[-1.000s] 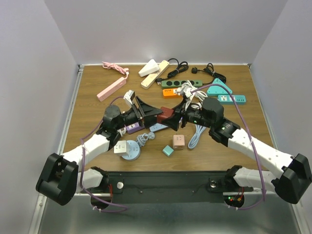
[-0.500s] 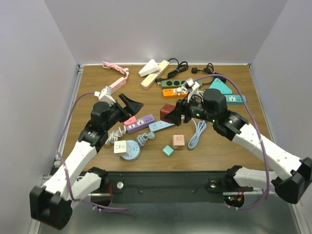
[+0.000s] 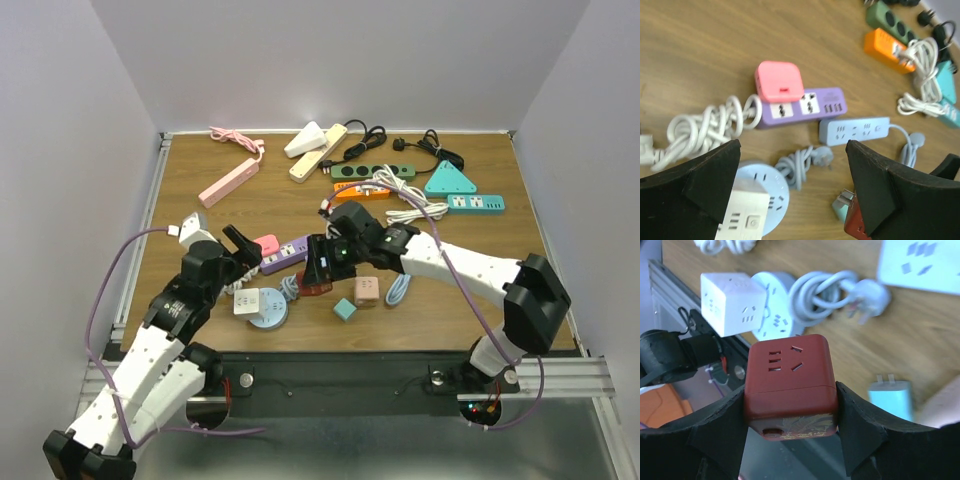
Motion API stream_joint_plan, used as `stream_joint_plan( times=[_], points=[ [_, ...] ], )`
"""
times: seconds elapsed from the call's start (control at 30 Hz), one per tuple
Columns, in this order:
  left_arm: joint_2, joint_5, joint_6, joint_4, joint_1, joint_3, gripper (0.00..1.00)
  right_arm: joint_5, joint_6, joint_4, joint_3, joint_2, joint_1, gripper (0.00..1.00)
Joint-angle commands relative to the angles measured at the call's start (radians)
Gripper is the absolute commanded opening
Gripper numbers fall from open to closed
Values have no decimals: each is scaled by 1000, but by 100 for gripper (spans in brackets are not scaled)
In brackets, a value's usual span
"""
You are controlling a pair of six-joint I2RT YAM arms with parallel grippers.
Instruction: Insert the plug
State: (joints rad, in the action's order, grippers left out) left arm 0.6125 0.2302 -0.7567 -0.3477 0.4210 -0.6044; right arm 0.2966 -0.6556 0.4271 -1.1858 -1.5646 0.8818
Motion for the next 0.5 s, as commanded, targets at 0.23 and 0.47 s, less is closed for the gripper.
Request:
stream_joint_plan(
  times=[0.23,0.47],
  points=[
    [52,351,-286,-215,363,11,99,-105,-64,-11,-46,-12,34,0],
    [122,487,-446,-382,493,-40,99,-113,28,-10,-3,31,-61,0]
  ],
)
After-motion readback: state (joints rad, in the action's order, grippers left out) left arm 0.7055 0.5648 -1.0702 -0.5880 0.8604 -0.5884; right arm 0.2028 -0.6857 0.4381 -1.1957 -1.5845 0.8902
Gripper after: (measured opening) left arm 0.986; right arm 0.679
